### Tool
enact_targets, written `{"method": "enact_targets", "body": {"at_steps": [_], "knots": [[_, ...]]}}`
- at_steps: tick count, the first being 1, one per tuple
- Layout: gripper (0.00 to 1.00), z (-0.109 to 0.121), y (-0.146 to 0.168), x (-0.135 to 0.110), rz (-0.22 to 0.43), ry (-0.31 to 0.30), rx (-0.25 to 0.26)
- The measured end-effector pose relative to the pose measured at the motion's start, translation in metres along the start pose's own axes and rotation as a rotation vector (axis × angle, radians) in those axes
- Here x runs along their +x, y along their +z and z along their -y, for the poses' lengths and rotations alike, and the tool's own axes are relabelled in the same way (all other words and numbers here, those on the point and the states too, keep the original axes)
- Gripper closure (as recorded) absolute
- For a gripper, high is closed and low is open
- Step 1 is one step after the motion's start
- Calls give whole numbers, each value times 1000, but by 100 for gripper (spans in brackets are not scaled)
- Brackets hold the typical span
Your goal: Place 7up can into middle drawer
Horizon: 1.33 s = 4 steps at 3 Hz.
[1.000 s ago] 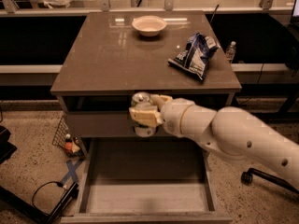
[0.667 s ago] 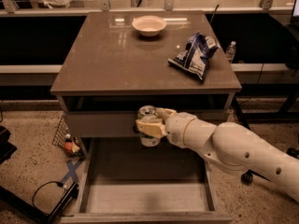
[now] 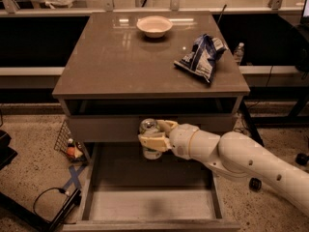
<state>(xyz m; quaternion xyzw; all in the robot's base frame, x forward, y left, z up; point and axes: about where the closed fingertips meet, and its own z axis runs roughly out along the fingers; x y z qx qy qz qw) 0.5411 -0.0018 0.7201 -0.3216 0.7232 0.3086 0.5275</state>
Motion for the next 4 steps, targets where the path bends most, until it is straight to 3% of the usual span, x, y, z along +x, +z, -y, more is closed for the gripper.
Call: {"method": "enact_targets", "body": {"at_steps": [1,2,3,4], "knots": [[100,-10,10,43,51,-103,-167],[100,-25,36,101,93,-140,-315],[100,-41,57,150,115,-121,-398],[100,-51,75,189,141,-96,-426]]}}
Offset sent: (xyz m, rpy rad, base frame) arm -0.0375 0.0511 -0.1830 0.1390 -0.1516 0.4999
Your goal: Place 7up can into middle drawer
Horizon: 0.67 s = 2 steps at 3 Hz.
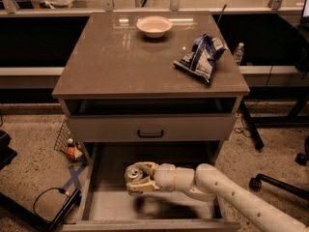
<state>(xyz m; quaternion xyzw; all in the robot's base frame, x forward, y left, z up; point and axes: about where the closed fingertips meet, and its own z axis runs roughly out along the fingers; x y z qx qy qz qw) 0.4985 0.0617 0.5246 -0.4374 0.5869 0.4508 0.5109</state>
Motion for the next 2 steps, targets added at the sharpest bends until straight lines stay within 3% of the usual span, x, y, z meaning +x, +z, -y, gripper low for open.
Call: {"method": "enact_targets", "body": {"at_steps": [1,2], "knots": [[100,11,21,30,32,3,5],[100,21,33,41,41,-3,10]]}}
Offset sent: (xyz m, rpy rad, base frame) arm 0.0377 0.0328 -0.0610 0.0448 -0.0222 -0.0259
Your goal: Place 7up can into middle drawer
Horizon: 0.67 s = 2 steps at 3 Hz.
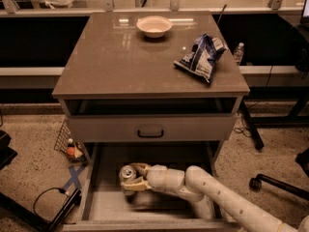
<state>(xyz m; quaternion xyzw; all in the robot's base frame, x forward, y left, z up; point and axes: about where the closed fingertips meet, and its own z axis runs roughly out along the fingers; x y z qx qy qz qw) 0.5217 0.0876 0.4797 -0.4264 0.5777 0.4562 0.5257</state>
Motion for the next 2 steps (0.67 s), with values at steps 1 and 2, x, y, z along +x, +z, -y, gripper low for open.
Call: {"method": "enact_targets", "body": {"at_steps": [1,2], "knots": [[100,8,9,11,-15,-26,-2],[100,11,4,15,-5,-64,28]]}}
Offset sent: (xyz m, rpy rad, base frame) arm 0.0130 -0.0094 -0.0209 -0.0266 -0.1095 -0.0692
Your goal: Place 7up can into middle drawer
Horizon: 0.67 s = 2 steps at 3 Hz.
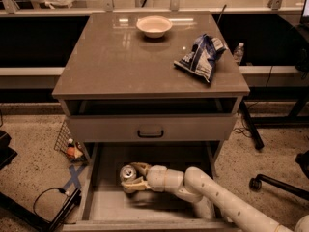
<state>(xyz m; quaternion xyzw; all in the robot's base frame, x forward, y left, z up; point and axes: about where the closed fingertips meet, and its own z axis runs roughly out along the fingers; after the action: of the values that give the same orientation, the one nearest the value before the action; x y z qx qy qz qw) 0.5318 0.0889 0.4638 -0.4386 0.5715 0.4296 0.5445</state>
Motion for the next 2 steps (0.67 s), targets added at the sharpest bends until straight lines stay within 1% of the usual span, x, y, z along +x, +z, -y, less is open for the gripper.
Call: {"method": "enact_targets", "body": {"at_steps": [2], "knots": [[51,-3,4,-1,3,1,-8]]}}
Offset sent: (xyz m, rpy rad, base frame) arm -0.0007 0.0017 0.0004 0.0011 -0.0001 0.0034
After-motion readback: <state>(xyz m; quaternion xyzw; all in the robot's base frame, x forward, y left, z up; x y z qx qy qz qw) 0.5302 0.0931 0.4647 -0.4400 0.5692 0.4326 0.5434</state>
